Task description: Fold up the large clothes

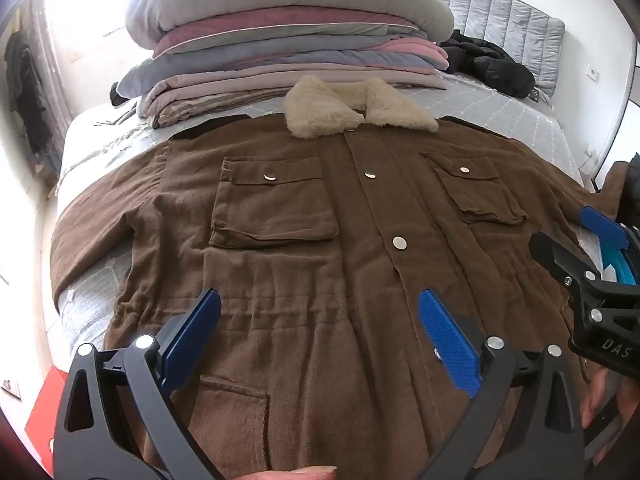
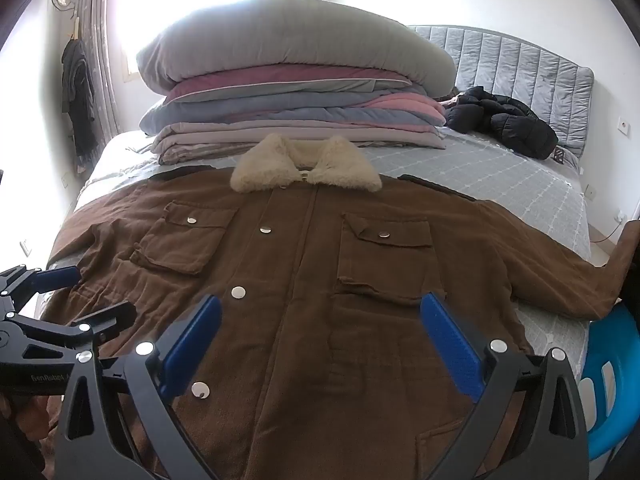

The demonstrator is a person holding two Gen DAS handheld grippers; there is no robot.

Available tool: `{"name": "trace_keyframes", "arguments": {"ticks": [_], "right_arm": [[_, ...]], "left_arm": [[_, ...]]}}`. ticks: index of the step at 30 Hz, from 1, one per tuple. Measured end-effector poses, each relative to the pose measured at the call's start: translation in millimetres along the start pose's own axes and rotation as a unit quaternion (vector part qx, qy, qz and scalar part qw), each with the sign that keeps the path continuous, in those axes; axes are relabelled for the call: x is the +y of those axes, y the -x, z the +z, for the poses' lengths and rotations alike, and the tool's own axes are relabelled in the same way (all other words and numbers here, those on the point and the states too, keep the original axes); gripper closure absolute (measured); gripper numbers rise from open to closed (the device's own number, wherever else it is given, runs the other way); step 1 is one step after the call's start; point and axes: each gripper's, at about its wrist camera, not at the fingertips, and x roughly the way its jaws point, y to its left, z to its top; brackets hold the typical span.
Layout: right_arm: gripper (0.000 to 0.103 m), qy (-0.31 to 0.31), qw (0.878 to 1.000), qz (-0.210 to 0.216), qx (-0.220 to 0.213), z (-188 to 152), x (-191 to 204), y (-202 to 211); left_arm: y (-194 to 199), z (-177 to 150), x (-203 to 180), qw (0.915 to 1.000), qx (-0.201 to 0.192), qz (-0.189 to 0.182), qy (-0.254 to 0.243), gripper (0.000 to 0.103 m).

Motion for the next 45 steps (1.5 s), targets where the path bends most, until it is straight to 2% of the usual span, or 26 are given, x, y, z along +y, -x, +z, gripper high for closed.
{"name": "trace_keyframes", "arguments": {"ticks": [28, 34, 37, 39, 45], "right_arm": [[0.007, 0.001, 1.0, 0.0, 0.003, 0, 2, -2], [0.007, -0.001, 1.0, 0.0, 0.002, 2, -1, 1], [0.007, -0.002, 1.0, 0.001, 0.002, -1, 1, -2], [0.007, -0.004, 1.0, 0.002, 0.001, -1, 1, -1], [0.007, -0.004, 1.0, 0.002, 0.0, 1, 1, 0]], "left_arm": [[1, 0, -1, 1.0, 0.002, 0.001, 0.001, 0.008], [1, -2, 8, 0.9995, -0.015, 0.025, 0.013, 0.008], [1, 2, 12, 0.9988, -0.009, 0.041, 0.026, 0.008], [-2, 5, 13, 0.9989, 0.001, 0.037, 0.029, 0.008], [-2, 2, 9, 0.9991, -0.005, 0.041, 0.009, 0.008]]}}
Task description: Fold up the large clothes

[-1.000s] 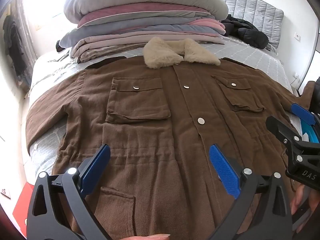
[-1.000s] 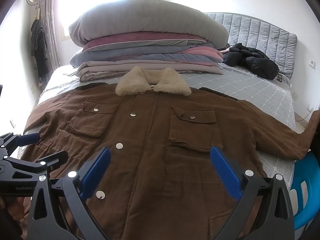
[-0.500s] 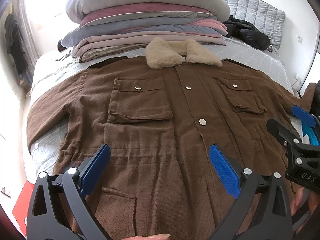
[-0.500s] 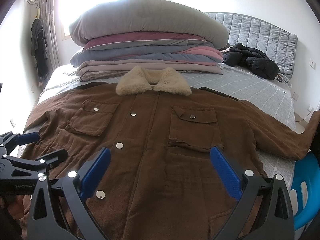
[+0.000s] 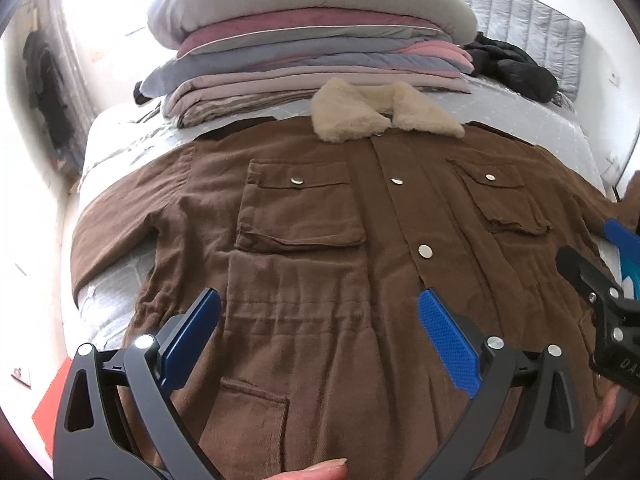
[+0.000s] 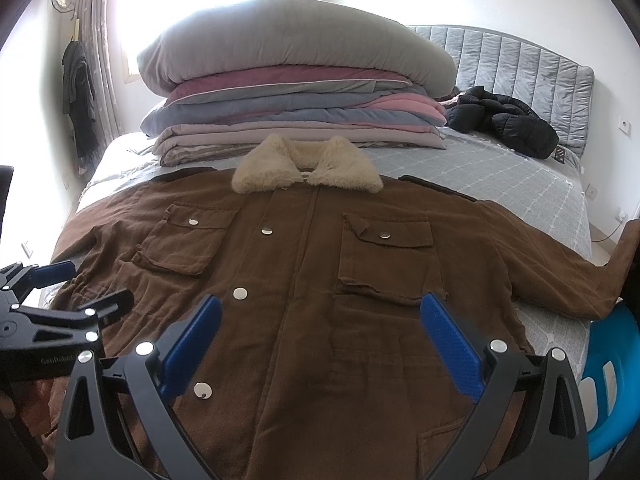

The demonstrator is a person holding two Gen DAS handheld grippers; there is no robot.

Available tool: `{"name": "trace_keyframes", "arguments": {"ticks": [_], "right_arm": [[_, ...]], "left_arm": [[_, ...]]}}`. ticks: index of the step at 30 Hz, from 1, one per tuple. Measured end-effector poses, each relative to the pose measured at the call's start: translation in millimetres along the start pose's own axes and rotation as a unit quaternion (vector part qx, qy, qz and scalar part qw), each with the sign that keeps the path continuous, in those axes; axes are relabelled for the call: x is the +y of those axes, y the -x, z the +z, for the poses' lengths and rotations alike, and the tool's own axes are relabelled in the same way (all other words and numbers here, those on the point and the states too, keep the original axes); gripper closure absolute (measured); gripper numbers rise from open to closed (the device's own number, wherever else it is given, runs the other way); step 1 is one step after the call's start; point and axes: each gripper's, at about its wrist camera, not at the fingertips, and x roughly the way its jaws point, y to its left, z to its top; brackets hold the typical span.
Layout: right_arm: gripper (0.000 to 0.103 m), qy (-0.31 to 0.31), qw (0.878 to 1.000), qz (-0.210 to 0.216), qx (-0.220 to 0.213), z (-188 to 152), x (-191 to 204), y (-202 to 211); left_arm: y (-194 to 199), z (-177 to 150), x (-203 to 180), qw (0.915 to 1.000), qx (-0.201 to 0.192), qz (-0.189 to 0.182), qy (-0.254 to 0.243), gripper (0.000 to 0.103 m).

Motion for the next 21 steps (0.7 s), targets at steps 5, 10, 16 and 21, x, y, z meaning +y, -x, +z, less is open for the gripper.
{"name": "trace_keyframes", "arguments": {"ticks": [5, 10, 16, 21], "right_arm": [[0.007, 0.001, 1.0, -0.001, 0.001, 0.5, -0.7, 0.7], [0.007, 0.001, 1.0, -0.001, 0.0, 0.0, -0.6, 0.4], [0.007, 0.001, 1.0, -0.001, 0.0, 0.1, -0.3, 0.6], [0.007, 0.001, 1.0, -0.001, 0.001, 0.2, -0.2, 0.3]], "left_arm": [[4.0, 1.7, 5.1, 0.9992, -0.007, -0.034, 0.021, 0.008], [3.6, 1.4, 1.5, 0.9997, -0.007, -0.023, 0.008, 0.008], [8.0, 1.0, -3.2, 0.9997, -0.019, -0.01, -0.008, 0.008], [7.5, 1.5, -1.6, 0.9998, -0.013, -0.015, -0.003, 0.008]]}}
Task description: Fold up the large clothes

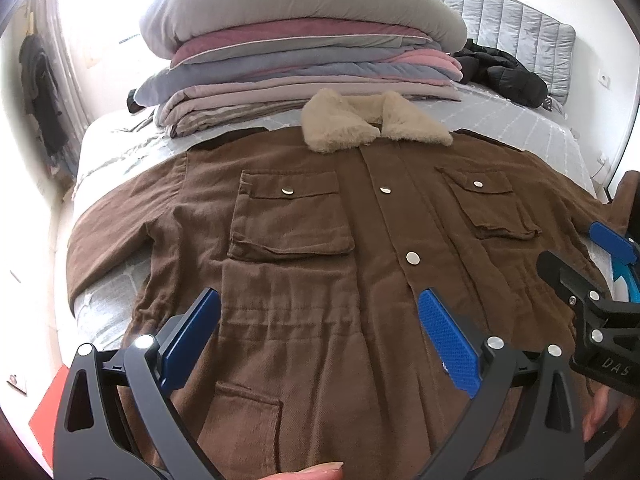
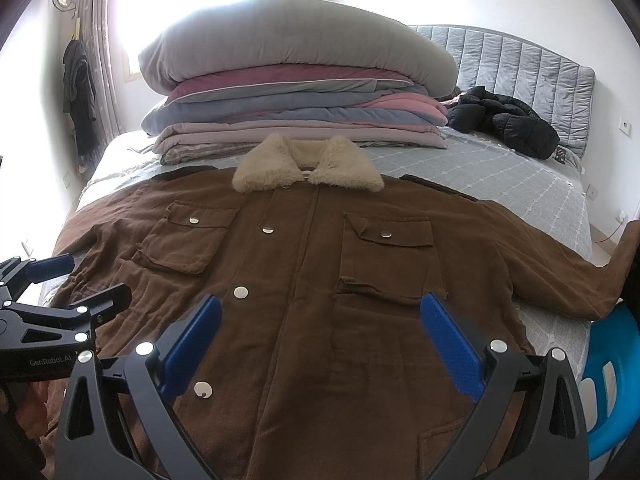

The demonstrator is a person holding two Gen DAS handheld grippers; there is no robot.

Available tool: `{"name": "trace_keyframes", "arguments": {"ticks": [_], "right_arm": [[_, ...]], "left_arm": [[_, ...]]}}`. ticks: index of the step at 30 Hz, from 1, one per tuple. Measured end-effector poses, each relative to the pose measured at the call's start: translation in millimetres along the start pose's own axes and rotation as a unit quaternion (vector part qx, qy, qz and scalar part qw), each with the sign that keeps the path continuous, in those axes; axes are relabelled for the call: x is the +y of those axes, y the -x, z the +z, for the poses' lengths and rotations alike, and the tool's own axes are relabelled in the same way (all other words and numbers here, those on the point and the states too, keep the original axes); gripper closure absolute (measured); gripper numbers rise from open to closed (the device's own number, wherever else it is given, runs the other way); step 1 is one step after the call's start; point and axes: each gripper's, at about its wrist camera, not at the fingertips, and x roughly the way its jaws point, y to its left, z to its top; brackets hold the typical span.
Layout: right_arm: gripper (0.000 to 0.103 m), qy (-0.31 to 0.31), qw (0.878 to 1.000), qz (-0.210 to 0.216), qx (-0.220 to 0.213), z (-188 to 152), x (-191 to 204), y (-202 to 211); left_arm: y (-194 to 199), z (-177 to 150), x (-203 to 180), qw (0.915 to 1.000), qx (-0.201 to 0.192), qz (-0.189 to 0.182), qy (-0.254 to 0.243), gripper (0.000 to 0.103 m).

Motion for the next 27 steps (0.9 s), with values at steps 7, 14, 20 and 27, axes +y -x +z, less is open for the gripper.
{"name": "trace_keyframes", "arguments": {"ticks": [7, 14, 20, 27], "right_arm": [[0.007, 0.0, 1.0, 0.0, 0.0, 0, 0, 0], [0.007, -0.017, 1.0, 0.004, 0.003, 2, -9, 0], [0.007, -0.221, 0.975, -0.011, 0.001, -5, -132, 28], [0.007, -0.442, 0.889, -0.111, -0.039, -52, -299, 61]], "left_arm": [[0, 0, 0, 1.0, -0.001, 0.0, 0.0, 0.008], [-2, 1, 3, 0.9999, 0.006, -0.008, 0.01, 0.008], [-2, 4, 11, 0.9992, 0.012, -0.021, 0.031, 0.008], [-6, 5, 16, 0.9986, 0.021, -0.029, 0.04, 0.008]]}}
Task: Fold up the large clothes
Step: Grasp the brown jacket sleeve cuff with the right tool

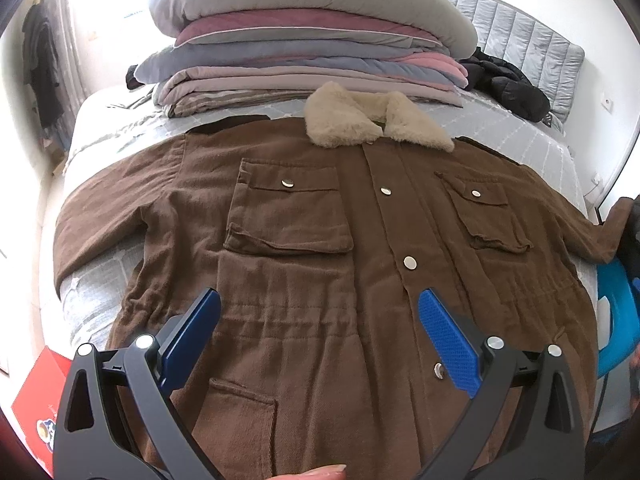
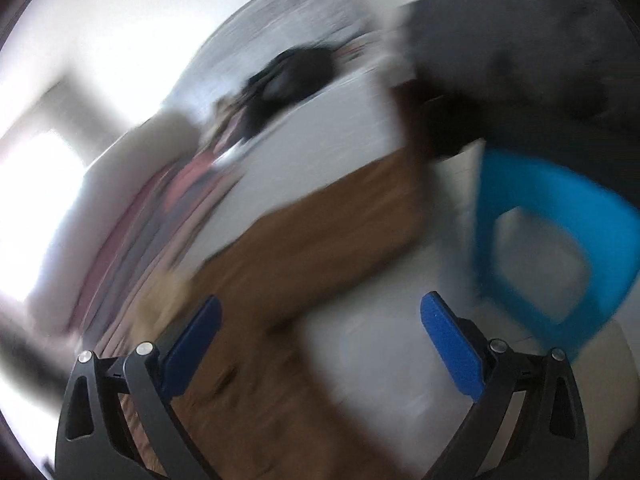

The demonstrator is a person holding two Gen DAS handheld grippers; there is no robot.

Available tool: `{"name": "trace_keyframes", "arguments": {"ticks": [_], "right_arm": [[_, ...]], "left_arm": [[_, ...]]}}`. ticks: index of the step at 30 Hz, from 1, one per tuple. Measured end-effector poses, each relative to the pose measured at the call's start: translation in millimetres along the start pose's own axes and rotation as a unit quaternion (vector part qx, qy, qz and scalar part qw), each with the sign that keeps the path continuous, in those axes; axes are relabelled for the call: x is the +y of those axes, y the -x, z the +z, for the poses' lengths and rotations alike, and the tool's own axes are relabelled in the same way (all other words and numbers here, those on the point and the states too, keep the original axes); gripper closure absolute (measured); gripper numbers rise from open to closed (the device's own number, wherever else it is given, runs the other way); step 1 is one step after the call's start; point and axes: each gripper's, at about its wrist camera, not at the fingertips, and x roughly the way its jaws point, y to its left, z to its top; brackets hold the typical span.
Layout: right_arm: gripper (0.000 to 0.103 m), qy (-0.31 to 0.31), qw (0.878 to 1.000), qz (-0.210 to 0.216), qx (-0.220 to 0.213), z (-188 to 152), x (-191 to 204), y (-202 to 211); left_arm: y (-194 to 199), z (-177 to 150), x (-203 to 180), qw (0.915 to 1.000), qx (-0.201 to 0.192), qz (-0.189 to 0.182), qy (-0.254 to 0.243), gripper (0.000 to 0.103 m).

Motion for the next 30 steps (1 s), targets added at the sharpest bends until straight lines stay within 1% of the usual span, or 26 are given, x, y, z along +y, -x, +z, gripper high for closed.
{"name": "trace_keyframes", "arguments": {"ticks": [1, 3, 5, 7, 8, 10, 11, 12, 13, 15, 16, 19, 21, 24, 27, 28, 30], "right_arm": [[0.007, -0.004, 1.0, -0.015, -0.012, 14, -12, -6], [0.007, -0.004, 1.0, -0.03, -0.006, 33, -21, -23], [0.007, 0.009, 0.999, -0.047, 0.007, 50, -22, -44], [0.007, 0.039, 0.997, -0.069, 0.012, 62, -16, -66], [0.007, 0.042, 0.996, -0.071, 0.015, 68, -17, -74], [0.007, 0.02, 0.996, -0.087, 0.014, 80, -26, -90], [0.008, 0.013, 0.996, -0.084, 0.012, 84, -34, -94], [0.014, 0.006, 0.996, -0.082, 0.017, 90, -39, -102], [0.048, 0.002, 0.997, -0.074, 0.02, 95, -43, -109], [0.095, -0.019, 0.997, -0.067, 0.032, 98, -55, -118], [0.095, -0.037, 0.998, -0.048, 0.03, 101, -61, -120], [0.095, -0.037, 0.999, -0.021, 0.006, 104, -52, -111], [0.095, -0.035, 0.999, 0.006, -0.016, 109, -42, -98], [0.095, -0.026, 0.997, 0.057, -0.046, 116, -13, -76], [0.095, 0.016, 0.989, 0.13, -0.07, 121, 45, -54], [0.095, 0.037, 0.984, 0.157, -0.074, 118, 73, -45], [0.095, 0.077, 0.975, 0.191, -0.079, 111, 123, -35]], "left_arm": [[-2, 0, 1, 1.0, 0.003, -0.001, 0.001, 0.008], [-5, 0, 4, 0.9999, 0.009, -0.003, 0.004, 0.008], [-8, 0, 8, 0.9998, 0.017, -0.006, 0.008, 0.008], [-11, 1, 12, 0.9996, 0.023, -0.008, 0.015, 0.008], [-13, 2, 14, 0.9994, 0.027, -0.011, 0.019, 0.008], [-16, 3, 18, 0.9989, 0.034, -0.017, 0.028, 0.008], [-17, 4, 19, 0.9986, 0.038, -0.021, 0.032, 0.008], [-19, 4, 20, 0.9983, 0.041, -0.025, 0.035, 0.008], [-20, 5, 20, 0.9979, 0.045, -0.03, 0.037, 0.008], [-22, 5, 20, 0.9974, 0.05, -0.035, 0.038, 0.008], [-23, 5, 19, 0.9972, 0.052, -0.039, 0.038, 0.008], [-23, 5, 15, 0.9968, 0.056, -0.047, 0.034, 0.008], [-21, 5, 14, 0.9968, 0.053, -0.049, 0.033, 0.008], [-17, 5, 17, 0.997, 0.049, -0.048, 0.035, 0.008], [-15, 7, 26, 0.9966, 0.047, -0.048, 0.049, 0.008], [-14, 7, 30, 0.9965, 0.045, -0.045, 0.053, 0.008], [-12, 8, 37, 0.9963, 0.042, -0.042, 0.062, 0.008]]}}
